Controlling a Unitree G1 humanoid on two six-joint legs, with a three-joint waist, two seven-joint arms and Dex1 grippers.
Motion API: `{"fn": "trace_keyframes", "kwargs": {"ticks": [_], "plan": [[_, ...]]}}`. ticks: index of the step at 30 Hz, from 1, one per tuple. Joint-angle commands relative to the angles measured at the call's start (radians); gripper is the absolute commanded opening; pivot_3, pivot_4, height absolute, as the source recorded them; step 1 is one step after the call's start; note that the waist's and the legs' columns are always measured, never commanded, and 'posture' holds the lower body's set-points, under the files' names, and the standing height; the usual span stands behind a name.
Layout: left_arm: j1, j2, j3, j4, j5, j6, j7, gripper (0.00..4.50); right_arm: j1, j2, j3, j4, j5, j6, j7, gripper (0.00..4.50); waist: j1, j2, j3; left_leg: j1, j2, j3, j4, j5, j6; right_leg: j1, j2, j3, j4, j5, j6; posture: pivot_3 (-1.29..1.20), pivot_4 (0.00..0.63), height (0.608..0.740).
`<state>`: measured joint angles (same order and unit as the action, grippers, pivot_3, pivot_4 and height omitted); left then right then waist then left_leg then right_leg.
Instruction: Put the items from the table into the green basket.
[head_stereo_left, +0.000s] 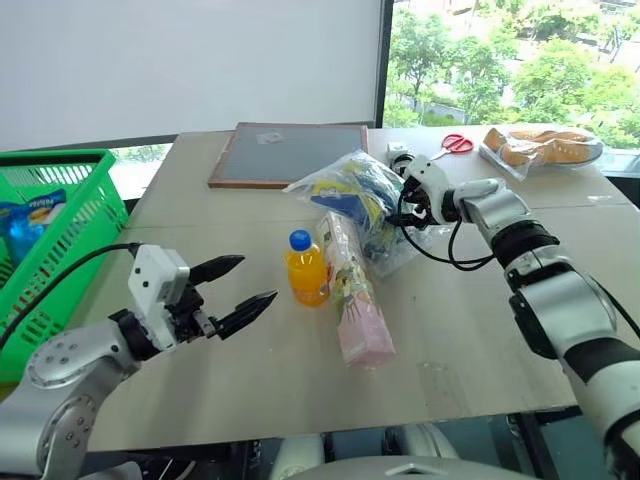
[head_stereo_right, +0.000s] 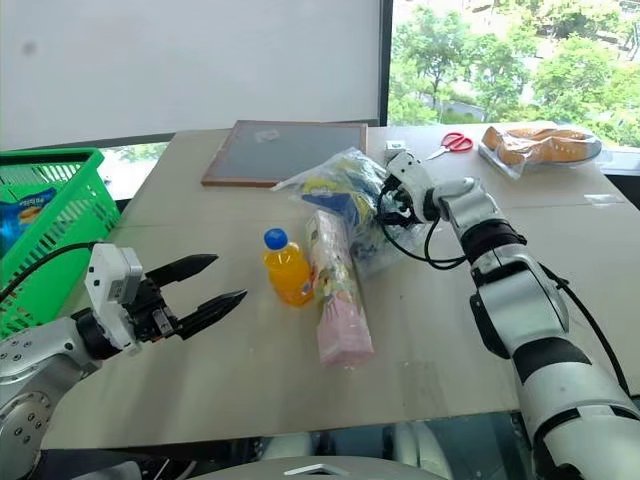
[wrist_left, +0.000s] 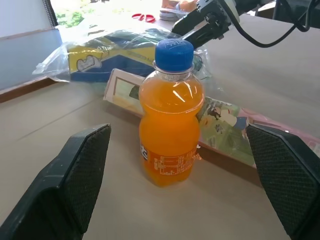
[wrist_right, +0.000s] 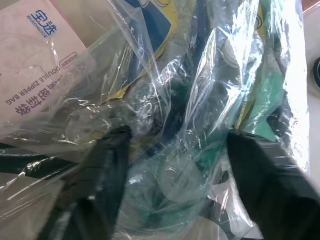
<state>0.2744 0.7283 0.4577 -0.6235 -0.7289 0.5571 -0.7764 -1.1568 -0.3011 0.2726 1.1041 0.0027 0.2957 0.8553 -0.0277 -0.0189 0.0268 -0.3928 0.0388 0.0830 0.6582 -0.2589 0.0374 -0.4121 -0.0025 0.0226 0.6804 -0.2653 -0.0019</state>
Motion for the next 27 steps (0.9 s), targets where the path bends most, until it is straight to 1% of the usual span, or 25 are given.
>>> {"fn": "trace_keyframes", "kwargs": {"ticks": [1, 3, 4, 7, 13, 18, 27], "plan": [[-0.002, -0.004, 0.02, -0.045, -0.007, -0.019, 0.017, 4.5, -0.015, 0.012, -0.022, 0.042, -0.024, -0.029, 0.016, 1.45, 0.001, 0.0, 0.0, 0.0, 0.0, 0.0, 0.0, 0.0, 0.0, 0.0, 0.0, 0.0, 0.0, 0.0, 0.0, 0.11, 0.001, 0.74], [-0.002, -0.008, 0.02, -0.044, -0.002, -0.023, 0.024, 4.5, -0.021, 0.015, -0.046, 0.034, -0.016, -0.051, 0.026, 0.48, 0.002, 0.0, 0.0, 0.0, 0.0, 0.0, 0.0, 0.0, -0.001, 0.0, 0.0, 0.0, 0.0, 0.0, 0.0, 0.11, 0.001, 0.74], [-0.003, -0.009, 0.018, -0.042, 0.001, -0.025, 0.027, 4.5, -0.022, 0.017, -0.063, 0.027, -0.007, -0.069, 0.03, 0.11, 0.003, 0.001, 0.0, 0.0, 0.0, 0.0, 0.0, 0.0, -0.001, 0.0, 0.0, 0.0, 0.0, 0.0, 0.0, 0.11, 0.001, 0.74], [-0.009, -0.014, 0.006, -0.037, 0.001, -0.028, 0.031, 4.5, -0.038, 0.035, -0.139, 0.011, 0.046, -0.078, 0.045, 0.11, 0.003, 0.001, 0.001, 0.0, 0.0, 0.0, -0.002, 0.0, -0.001, -0.001, 0.0, 0.0, 0.0, 0.0, 0.0, 0.11, 0.001, 0.74], [-0.034, -0.029, -0.022, -0.025, 0.008, -0.037, 0.049, 4.5, -0.085, 0.059, -0.232, -0.049, 0.095, -0.198, 0.038, 0.11, 0.009, 0.002, 0.001, -0.001, 0.0, 0.0, -0.004, 0.001, -0.001, -0.002, 0.0, 0.0, -0.001, 0.0, 0.0, 0.09, 0.0, 0.74], [-0.047, -0.04, -0.032, -0.019, 0.013, -0.043, 0.061, 4.5, -0.153, 0.079, -0.26, -0.047, 0.095, -0.257, -0.005, 0.11, 0.009, 0.003, 0.002, -0.001, 0.0, 0.0, -0.005, 0.001, -0.002, -0.002, 0.0, 0.0, -0.001, 0.0, -0.001, 0.09, 0.0, 0.74], [-0.051, -0.068, -0.04, -0.029, 0.028, -0.053, 0.09, 4.5, -0.273, 0.14, -0.304, 0.027, 0.103, -0.344, -0.052, 0.11, 0.015, 0.003, 0.002, -0.002, 0.0, 0.0, -0.006, 0.001, -0.002, -0.003, -0.001, -0.001, -0.002, 0.0, -0.001, 0.11, 0.0, 0.74]]}}
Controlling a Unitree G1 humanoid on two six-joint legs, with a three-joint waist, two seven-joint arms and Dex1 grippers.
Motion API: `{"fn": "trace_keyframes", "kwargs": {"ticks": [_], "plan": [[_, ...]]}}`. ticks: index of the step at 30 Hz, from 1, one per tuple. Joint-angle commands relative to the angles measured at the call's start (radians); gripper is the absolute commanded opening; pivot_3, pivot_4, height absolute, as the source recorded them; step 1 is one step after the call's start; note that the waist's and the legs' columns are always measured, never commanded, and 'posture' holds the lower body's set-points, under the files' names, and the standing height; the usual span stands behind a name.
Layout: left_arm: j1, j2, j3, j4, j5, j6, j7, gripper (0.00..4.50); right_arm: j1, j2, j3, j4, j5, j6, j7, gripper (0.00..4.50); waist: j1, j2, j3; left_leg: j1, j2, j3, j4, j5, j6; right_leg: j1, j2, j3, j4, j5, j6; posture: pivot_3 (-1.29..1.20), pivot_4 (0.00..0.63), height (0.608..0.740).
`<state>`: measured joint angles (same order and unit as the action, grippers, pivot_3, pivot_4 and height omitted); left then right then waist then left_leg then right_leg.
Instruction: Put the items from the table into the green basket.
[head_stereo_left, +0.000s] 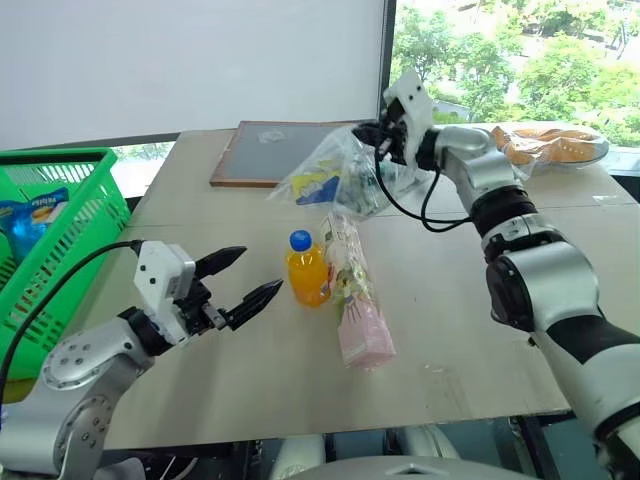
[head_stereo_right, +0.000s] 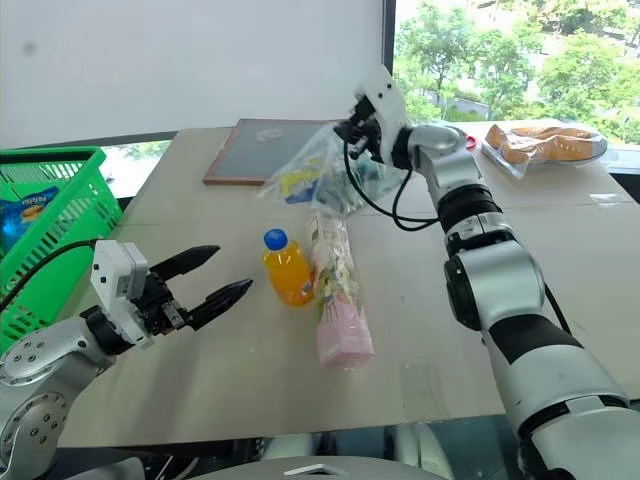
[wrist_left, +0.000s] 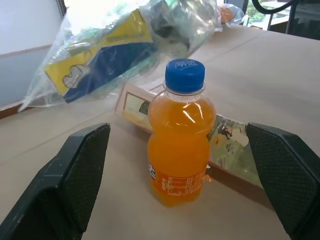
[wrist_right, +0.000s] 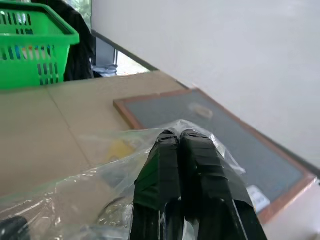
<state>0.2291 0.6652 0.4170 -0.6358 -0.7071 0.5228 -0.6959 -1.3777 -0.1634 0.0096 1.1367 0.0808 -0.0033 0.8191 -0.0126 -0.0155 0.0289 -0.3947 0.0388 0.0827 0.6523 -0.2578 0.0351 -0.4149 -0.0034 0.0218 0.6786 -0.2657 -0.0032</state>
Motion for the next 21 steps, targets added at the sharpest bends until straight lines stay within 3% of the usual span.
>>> {"fn": "trace_keyframes", "kwargs": {"ticks": [1, 8, 14, 16, 21], "plan": [[-0.001, -0.007, 0.001, -0.02, 0.007, -0.02, 0.012, 4.5, -0.062, 0.008, -0.046, 0.0, 0.028, -0.054, -0.016, 0.11, 0.0, 0.0, 0.0, 0.0, 0.0, 0.0, 0.0, 0.0, 0.0, 0.0, 0.0, 0.0, 0.0, 0.0, 0.0, 0.11, 0.0, 0.74], [0.021, -0.022, 0.003, -0.036, 0.009, -0.028, 0.027, 4.5, -0.158, 0.121, -0.072, 0.078, 0.028, -0.126, -0.043, 0.11, -0.003, 0.0, 0.0, 0.0, 0.0, 0.0, -0.001, 0.0, 0.0, -0.001, -0.001, 0.0, 0.001, 0.0, -0.001, 0.13, 0.0, 0.74], [0.032, -0.034, 0.005, -0.052, 0.013, -0.03, 0.047, 4.5, -0.211, 0.233, -0.065, 0.15, -0.02, -0.188, -0.174, 0.11, 0.008, -0.001, -0.001, -0.002, 0.0, -0.003, -0.004, 0.003, -0.005, -0.003, -0.001, -0.004, 0.0, -0.002, -0.004, 0.19, 0.0, 0.74], [0.047, -0.042, 0.011, -0.065, 0.013, -0.032, 0.058, 4.5, -0.214, 0.253, -0.05, 0.164, -0.041, -0.185, -0.147, 0.11, 0.016, -0.002, -0.001, -0.003, 0.0, -0.004, -0.004, 0.002, -0.006, -0.003, -0.002, -0.005, 0.0, -0.002, -0.004, 0.21, 0.0, 0.74], [0.093, -0.062, 0.016, -0.101, 0.008, -0.036, 0.082, 4.5, -0.217, 0.228, -0.047, 0.172, -0.071, -0.198, -0.118, 1.75, 0.035, -0.002, -0.001, -0.004, -0.002, -0.006, -0.004, -0.001, -0.008, -0.003, -0.004, -0.007, 0.0, -0.002, -0.004, 0.22, 0.0, 0.74]]}}
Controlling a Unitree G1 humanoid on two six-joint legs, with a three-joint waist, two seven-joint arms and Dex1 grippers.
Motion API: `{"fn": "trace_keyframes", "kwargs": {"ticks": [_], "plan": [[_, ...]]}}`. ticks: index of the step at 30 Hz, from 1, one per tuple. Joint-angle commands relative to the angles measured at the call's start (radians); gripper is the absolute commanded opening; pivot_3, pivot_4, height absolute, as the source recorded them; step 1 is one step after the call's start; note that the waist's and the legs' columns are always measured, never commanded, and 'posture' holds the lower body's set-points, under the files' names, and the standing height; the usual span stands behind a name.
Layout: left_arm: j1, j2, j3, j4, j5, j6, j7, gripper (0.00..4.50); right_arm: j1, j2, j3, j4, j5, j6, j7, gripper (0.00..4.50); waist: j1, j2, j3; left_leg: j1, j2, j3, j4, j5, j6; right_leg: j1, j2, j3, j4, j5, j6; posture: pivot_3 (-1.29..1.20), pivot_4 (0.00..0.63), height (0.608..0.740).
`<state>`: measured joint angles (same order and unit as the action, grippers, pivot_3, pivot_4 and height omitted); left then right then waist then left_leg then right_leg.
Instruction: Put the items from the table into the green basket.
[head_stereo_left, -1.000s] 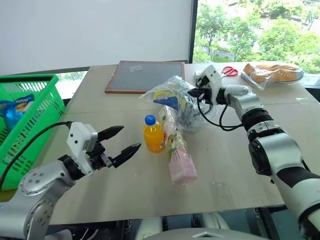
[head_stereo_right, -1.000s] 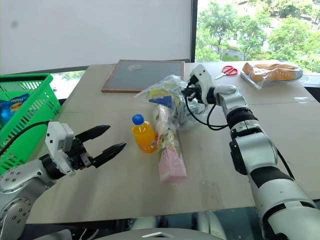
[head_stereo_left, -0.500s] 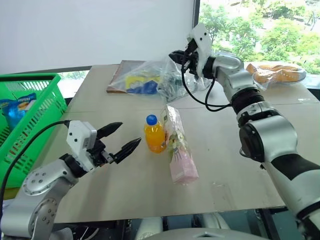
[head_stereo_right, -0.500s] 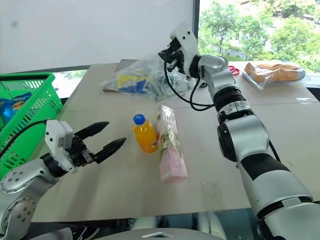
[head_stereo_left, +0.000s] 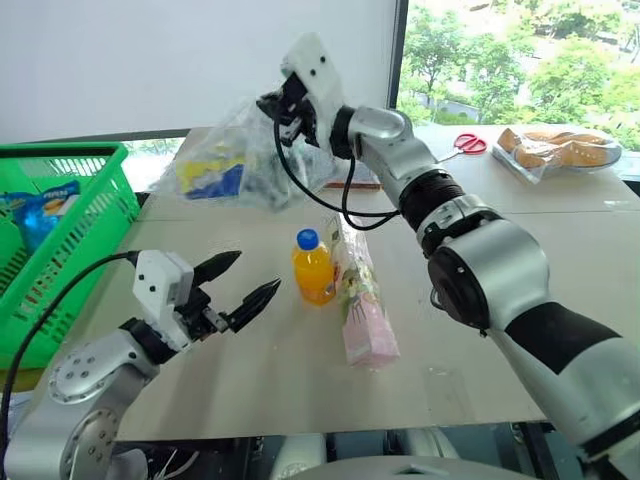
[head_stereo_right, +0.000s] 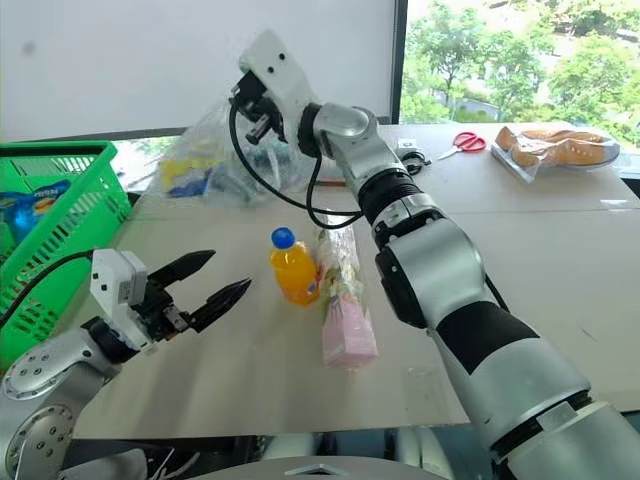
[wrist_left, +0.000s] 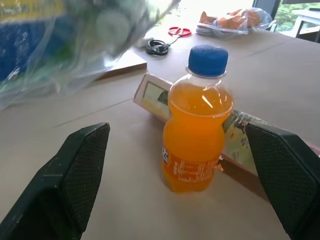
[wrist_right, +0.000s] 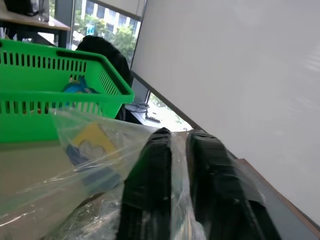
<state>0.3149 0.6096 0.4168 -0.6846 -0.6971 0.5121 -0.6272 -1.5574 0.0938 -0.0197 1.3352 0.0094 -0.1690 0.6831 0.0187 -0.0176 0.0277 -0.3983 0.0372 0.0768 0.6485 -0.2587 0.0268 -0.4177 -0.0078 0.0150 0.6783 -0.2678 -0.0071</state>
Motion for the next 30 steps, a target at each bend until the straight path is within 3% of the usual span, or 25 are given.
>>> {"fn": "trace_keyframes", "kwargs": {"ticks": [1, 4, 9, 12, 14, 18, 21, 25, 30], "plan": [[0.013, -0.009, 0.015, -0.056, -0.002, -0.025, 0.016, 4.5, -0.031, -0.041, -0.012, -0.028, -0.008, -0.034, 0.029, 2.26, 0.007, 0.0, 0.0, 0.0, 0.0, -0.001, 0.0, 0.0, 0.0, 0.0, 0.0, -0.001, 0.0, 0.0, 0.0, 0.22, 0.0, 0.74], [0.017, -0.009, 0.01, -0.059, -0.008, -0.022, 0.016, 4.5, -0.015, -0.079, -0.008, -0.034, -0.018, -0.038, 0.058, 3.6, 0.016, 0.0, 0.0, 0.0, 0.0, -0.002, 0.0, 0.0, 0.0, 0.0, -0.001, -0.002, 0.0, 0.0, 0.0, 0.2, 0.0, 0.74], [-0.014, 0.01, -0.009, -0.034, -0.006, -0.018, -0.003, 4.5, 0.016, -0.188, -0.045, -0.075, 0.026, -0.03, 0.202, 3.6, 0.021, 0.0, 0.0, 0.0, 0.0, -0.003, 0.0, 0.001, 0.0, 0.0, -0.001, -0.003, 0.001, -0.002, -0.004, 0.17, 0.0, 0.74], [-0.043, 0.022, -0.027, -0.013, -0.003, -0.013, -0.018, 4.5, 0.076, -0.276, -0.05, -0.153, 0.06, -0.015, 0.377, 4.46, 0.02, 0.0, 0.0, -0.001, -0.001, -0.003, 0.0, 0.003, 0.004, 0.001, -0.001, -0.004, 0.0, -0.001, -0.002, 0.14, 0.0, 0.74], [-0.061, 0.029, -0.044, -0.002, -0.001, -0.011, -0.026, 4.5, 0.144, -0.327, -0.035, -0.247, 0.085, 0.005, 0.506, 4.46, 0.019, 0.0, 0.0, 0.0, -0.001, -0.003, 0.0, 0.003, 0.004, 0.002, -0.001, -0.004, 0.0, -0.001, -0.002, 0.13, 0.0, 0.74], [-0.092, 0.045, -0.094, 0.033, 0.029, -0.018, -0.055, 4.5, 0.45, -0.503, 0.023, -0.735, 0.186, 0.237, 0.745, 4.46, 0.017, 0.0, 0.0, 0.001, 0.0, -0.005, 0.001, 0.003, 0.005, 0.004, 0.0, -0.006, 0.0, -0.001, -0.002, 0.07, 0.0, 0.74], [-0.12, 0.053, -0.123, 0.067, 0.051, -0.025, -0.072, 4.5, 0.706, -0.665, 0.024, -1.171, 0.318, 0.516, 0.789, 4.46, 0.019, 0.005, 0.003, 0.0, 0.0, -0.005, 0.002, 0.002, 0.006, 0.004, 0.0, -0.006, 0.0, -0.001, -0.001, 0.04, 0.0, 0.74], [-0.165, 0.048, -0.168, 0.128, 0.092, -0.041, -0.084, 4.5, 1.0, -0.842, -0.049, -1.613, 0.498, 0.761, 0.747, 4.46, -0.004, 0.009, 0.005, 0.001, 0.0, -0.005, 0.003, 0.003, 0.006, 0.004, 0.001, -0.007, 0.001, -0.002, -0.002, 0.0, 0.009, 0.74], [-0.228, 0.024, -0.23, 0.236, 0.139, -0.079, -0.109, 4.5, 1.213, -0.912, -0.159, -1.92, 0.638, 0.87, 0.605, 4.46, -0.038, 0.008, 0.005, 0.006, 0.003, -0.004, 0.004, 0.003, 0.006, 0.007, 0.007, -0.003, 0.001, -0.002, -0.002, -0.06, 0.017, 0.74]]}}
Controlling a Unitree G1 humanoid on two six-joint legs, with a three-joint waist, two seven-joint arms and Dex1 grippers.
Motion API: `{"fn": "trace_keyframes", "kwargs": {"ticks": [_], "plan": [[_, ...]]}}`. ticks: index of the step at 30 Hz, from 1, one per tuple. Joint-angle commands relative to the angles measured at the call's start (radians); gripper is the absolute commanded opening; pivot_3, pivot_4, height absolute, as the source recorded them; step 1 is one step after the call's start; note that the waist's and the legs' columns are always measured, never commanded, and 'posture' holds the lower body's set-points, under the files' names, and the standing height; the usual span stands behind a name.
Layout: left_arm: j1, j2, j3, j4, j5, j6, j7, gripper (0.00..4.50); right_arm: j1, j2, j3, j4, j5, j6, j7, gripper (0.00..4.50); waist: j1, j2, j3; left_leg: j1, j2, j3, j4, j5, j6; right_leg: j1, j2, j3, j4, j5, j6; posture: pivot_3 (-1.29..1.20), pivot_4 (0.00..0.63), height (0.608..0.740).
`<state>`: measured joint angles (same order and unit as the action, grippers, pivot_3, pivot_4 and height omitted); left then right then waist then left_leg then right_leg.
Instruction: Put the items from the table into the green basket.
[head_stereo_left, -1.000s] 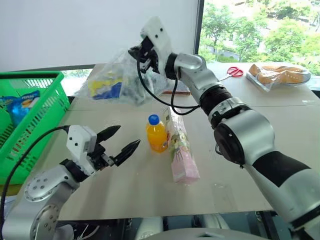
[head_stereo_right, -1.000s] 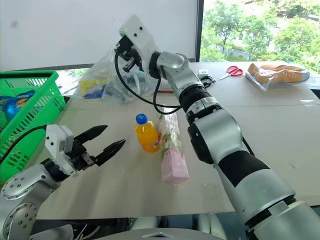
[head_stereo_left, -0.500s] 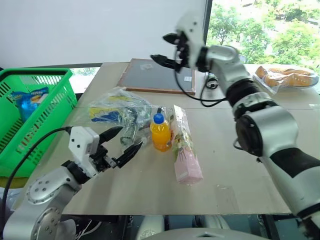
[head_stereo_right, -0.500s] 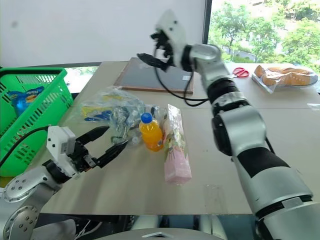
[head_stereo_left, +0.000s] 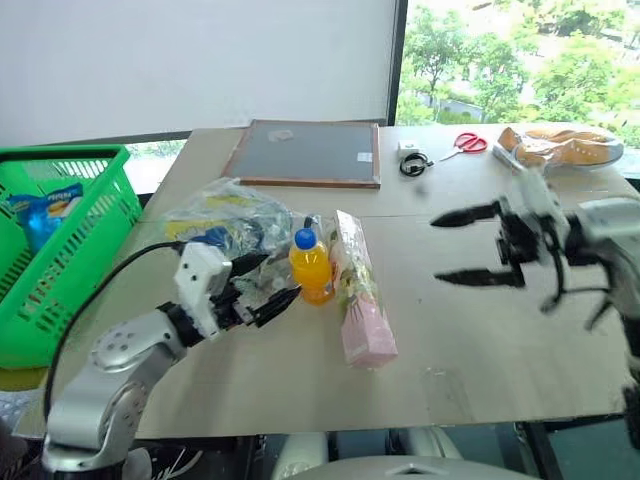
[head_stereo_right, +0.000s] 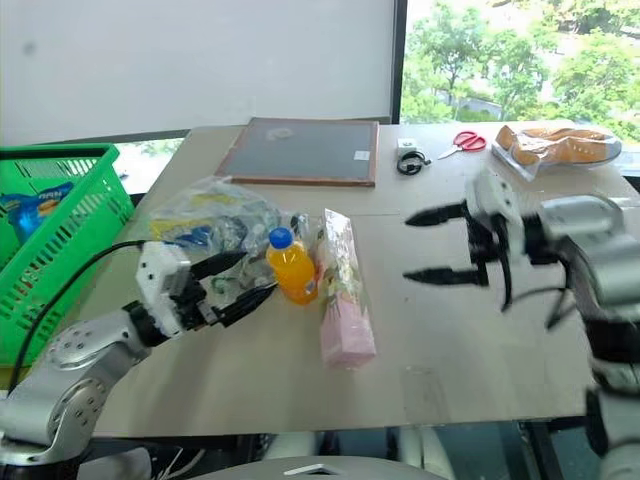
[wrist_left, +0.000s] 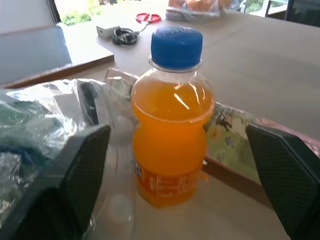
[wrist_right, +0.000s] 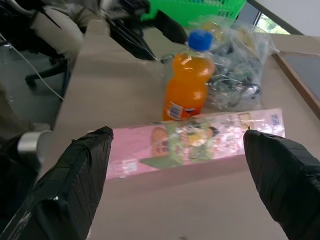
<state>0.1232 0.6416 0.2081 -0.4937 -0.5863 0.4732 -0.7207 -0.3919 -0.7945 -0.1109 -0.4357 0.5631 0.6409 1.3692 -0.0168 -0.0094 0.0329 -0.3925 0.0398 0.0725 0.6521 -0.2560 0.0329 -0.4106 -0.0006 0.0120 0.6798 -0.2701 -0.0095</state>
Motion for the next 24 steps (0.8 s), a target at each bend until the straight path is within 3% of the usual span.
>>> {"fn": "trace_keyframes", "kwargs": {"ticks": [1, 5, 17, 21, 24], "plan": [[-0.049, -0.011, -0.034, 0.065, 0.037, -0.049, -0.024, 4.5, 0.075, -0.028, -0.075, -0.178, 0.091, 0.068, -0.108, 4.46, -0.007, -0.001, 0.001, 0.001, 0.0, 0.0, 0.0, 0.0, 0.0, 0.001, 0.001, 0.001, 0.0, 0.0, 0.0, -0.07, 0.016, 0.74], [-0.1, -0.021, -0.082, 0.134, 0.085, -0.08, -0.04, 4.5, 0.152, -0.023, -0.132, -0.238, 0.154, 0.094, -0.206, 4.46, -0.026, -0.006, 0.001, 0.01, -0.001, 0.002, 0.001, 0.0, 0.0, 0.01, 0.0, 0.003, -0.002, -0.001, 0.002, -0.09, 0.011, 0.74], [-0.164, -0.045, -0.145, 0.256, 0.163, -0.151, -0.08, 4.5, 0.181, -0.046, -0.24, -0.284, 0.375, 0.108, -0.366, 4.46, -0.03, -0.009, 0.001, 0.011, -0.001, 0.003, 0.0, 0.0, 0.0, 0.01, 0.001, 0.005, -0.002, -0.001, 0.001, -0.12, 0.013, 0.74], [-0.16, -0.051, -0.148, 0.262, 0.174, -0.161, -0.088, 2.73, 0.209, -0.078, -0.237, -0.297, 0.397, 0.096, -0.369, 4.5, -0.03, -0.01, 0.001, 0.011, -0.001, 0.003, 0.0, 0.0, 0.0, 0.01, 0.001, 0.005, -0.002, -0.001, 0.002, -0.12, 0.018, 0.74], [-0.147, -0.053, -0.14, 0.253, 0.169, -0.164, -0.087, 2.1, 0.216, -0.087, -0.221, -0.299, 0.399, 0.088, -0.376, 4.5, -0.03, -0.01, 0.001, 0.012, -0.001, 0.004, 0.0, 0.0, 0.0, 0.011, 0.0, 0.005, -0.002, -0.001, 0.003, -0.11, 0.021, 0.74]]}}
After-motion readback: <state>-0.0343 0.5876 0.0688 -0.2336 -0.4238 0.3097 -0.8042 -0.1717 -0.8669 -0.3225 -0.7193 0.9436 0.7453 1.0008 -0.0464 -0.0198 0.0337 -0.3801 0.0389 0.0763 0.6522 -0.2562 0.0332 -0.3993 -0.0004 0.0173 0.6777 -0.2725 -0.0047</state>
